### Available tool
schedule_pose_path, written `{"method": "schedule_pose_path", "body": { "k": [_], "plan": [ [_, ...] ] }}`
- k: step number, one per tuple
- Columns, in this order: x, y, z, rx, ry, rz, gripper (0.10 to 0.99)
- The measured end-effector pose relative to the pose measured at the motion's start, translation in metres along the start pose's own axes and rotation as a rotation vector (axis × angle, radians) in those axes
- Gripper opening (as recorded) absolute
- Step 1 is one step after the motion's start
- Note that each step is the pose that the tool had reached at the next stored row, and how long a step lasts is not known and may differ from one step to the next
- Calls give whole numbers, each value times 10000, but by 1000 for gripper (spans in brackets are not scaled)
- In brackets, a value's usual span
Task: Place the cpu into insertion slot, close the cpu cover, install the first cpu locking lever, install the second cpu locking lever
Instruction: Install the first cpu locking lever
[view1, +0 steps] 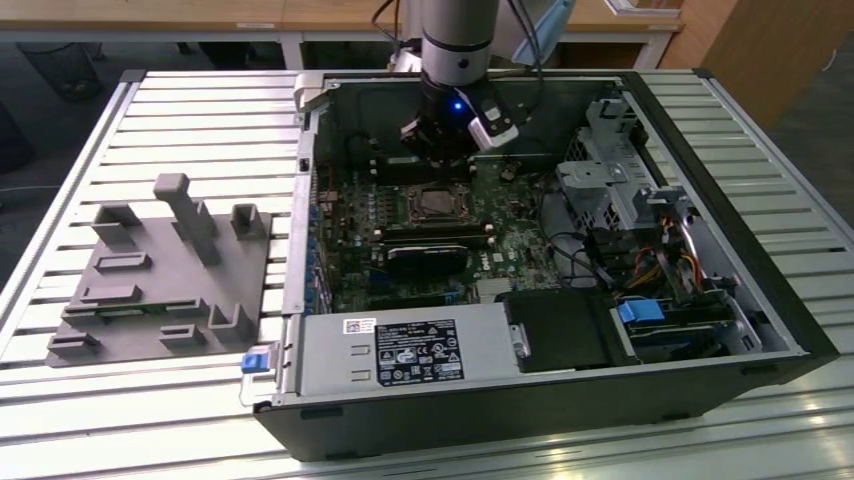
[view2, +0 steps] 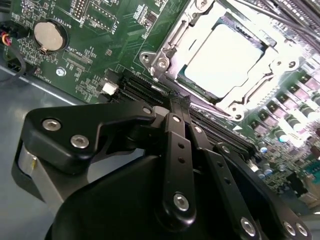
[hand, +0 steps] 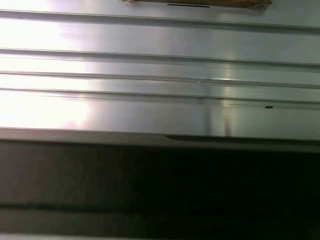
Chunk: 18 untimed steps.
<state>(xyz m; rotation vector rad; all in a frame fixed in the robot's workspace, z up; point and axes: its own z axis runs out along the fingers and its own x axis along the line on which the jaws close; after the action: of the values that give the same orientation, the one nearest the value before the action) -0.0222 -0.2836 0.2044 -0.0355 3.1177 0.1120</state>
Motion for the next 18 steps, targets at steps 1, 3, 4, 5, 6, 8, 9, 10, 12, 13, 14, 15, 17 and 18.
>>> {"method": "schedule_pose_path", "body": {
  "k": [1,3,4,5,6,8,9,10,12,13,14,15,17,18],
  "plan": [
    [-5,-1,12,0,-1,9,106],
    [-14,-3,29,1,-1,19,106],
    [-19,-3,38,1,-2,23,106],
    [-23,-4,43,0,-2,25,106],
    [-27,-4,45,2,-1,29,106],
    [-28,-4,44,2,-2,30,106],
    [-28,-4,41,3,-1,30,106],
    [-28,-3,34,1,-3,30,106],
    [-29,-2,23,5,-3,30,106],
    [-30,-1,24,18,-5,30,106],
    [-29,-2,25,43,-4,32,106],
    [-29,-2,28,74,-2,33,106],
    [-30,-3,39,132,-1,35,106],
    [-30,-3,45,167,0,37,106]
  ]
}}
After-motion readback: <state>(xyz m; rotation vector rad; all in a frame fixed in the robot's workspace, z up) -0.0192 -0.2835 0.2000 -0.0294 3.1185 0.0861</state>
